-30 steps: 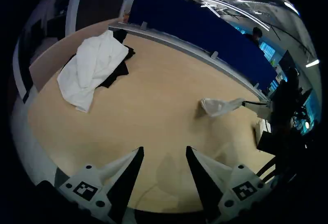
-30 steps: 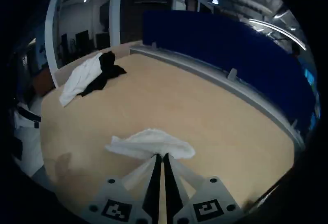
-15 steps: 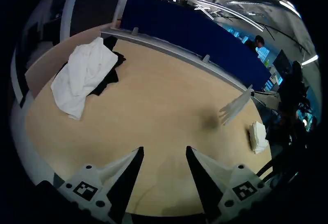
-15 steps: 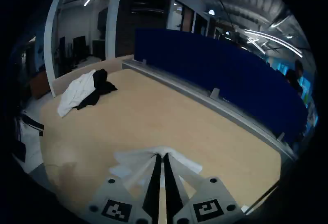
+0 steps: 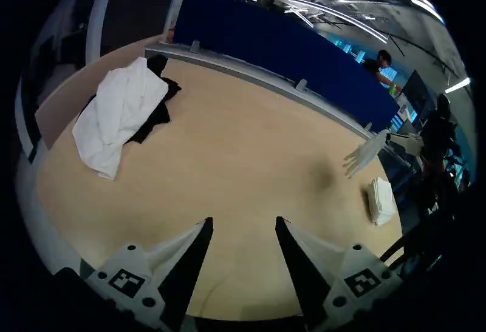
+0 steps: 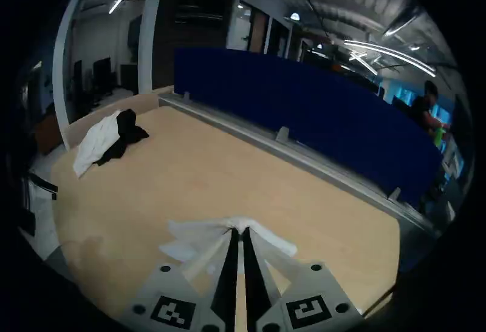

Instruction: Fold towel

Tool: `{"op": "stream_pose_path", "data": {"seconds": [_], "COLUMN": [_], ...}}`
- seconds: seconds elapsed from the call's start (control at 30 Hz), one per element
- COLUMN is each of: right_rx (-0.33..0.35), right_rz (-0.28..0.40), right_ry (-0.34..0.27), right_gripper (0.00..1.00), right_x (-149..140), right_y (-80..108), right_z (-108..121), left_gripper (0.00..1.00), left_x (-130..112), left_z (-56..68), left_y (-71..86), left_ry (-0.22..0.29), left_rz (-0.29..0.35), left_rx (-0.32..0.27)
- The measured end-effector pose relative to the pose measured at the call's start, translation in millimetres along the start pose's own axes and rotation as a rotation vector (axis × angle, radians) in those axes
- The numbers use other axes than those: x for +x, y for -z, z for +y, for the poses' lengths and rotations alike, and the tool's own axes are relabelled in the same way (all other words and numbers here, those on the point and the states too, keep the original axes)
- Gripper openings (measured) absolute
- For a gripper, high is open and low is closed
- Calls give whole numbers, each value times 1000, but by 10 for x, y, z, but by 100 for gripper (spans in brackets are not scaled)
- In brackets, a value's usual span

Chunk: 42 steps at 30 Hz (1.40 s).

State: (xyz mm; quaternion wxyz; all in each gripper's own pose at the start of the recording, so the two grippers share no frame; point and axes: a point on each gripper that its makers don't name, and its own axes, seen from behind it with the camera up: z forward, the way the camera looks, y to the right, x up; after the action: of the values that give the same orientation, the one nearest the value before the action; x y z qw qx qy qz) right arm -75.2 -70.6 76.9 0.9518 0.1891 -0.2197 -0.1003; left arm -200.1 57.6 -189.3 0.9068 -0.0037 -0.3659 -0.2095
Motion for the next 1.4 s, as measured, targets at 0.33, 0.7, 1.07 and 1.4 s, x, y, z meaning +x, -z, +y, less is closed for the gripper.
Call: {"op": "stream_pose_path", "data": {"seconds": [0.33, 0.7, 1.07, 1.4], "right_rx": [-83, -157, -196, -232], "right_rz": [-19, -49, -97, -131], "right_ry": [4, -22, -53, -120], "right_gripper": [5, 5, 5, 5], "right_x": [-107, -289, -667, -1169], "right_y": [281, 483, 585, 928], "right_z": [754, 1486, 1766, 1803], "left_gripper": [75, 75, 75, 75], "left_x": [43, 94, 136, 135], "left_z": [82, 215, 313, 395], "left_y": [-79, -166, -235, -260], "left_ry": [-27, -40, -60, -81], "left_rz": [-15, -27, -37, -46], "left_rx": [-4, -14, -18, -30]}}
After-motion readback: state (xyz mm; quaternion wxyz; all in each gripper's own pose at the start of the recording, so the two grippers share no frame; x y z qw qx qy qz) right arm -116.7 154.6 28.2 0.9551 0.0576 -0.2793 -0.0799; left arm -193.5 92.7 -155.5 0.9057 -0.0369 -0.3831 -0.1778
